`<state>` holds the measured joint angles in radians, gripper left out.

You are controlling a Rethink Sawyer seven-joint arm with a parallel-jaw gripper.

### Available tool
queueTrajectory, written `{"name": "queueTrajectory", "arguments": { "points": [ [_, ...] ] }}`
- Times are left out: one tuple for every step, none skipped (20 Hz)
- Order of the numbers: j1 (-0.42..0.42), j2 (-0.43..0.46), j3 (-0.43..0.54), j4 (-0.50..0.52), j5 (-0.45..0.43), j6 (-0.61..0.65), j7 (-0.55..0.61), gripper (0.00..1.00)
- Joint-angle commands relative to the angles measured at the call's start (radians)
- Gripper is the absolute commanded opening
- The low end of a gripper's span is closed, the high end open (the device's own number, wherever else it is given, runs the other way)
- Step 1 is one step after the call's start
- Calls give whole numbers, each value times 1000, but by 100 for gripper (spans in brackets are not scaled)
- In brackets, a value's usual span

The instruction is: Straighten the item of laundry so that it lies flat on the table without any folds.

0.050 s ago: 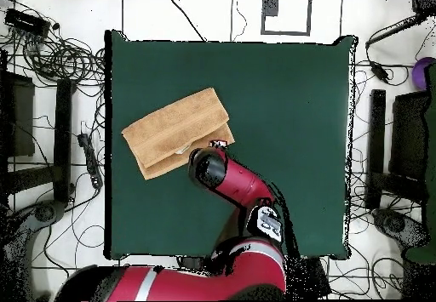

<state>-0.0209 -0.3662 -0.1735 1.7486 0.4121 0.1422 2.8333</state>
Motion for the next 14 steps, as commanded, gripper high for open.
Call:
{"name": "queueTrajectory", "arguments": {
  "points": [
    [-80,122,167,-80,-97,17,-73,100],
    [-96,134,185,-84,-112,-6,-76,100],
    [-106,138,199,-86,-122,-13,-71,100],
    [-104,140,194,-94,-131,-12,-64,100],
    [-85,136,163,-111,-142,6,-63,100],
    [-73,122,137,-124,-154,42,-67,100],
    [-62,107,123,-129,-164,75,-66,100],
    [-58,76,110,-128,-174,128,-67,100],
    [-54,44,98,-127,-183,180,-68,100],
    [-57,19,98,-121,-192,211,-69,100],
    [-57,10,101,-123,-198,226,-62,100],
    [-61,4,108,-120,-201,229,-55,100],
    [-65,-2,116,-117,-205,232,-49,100],
    [-65,-5,117,-116,-207,233,-41,100]
  ]
}}
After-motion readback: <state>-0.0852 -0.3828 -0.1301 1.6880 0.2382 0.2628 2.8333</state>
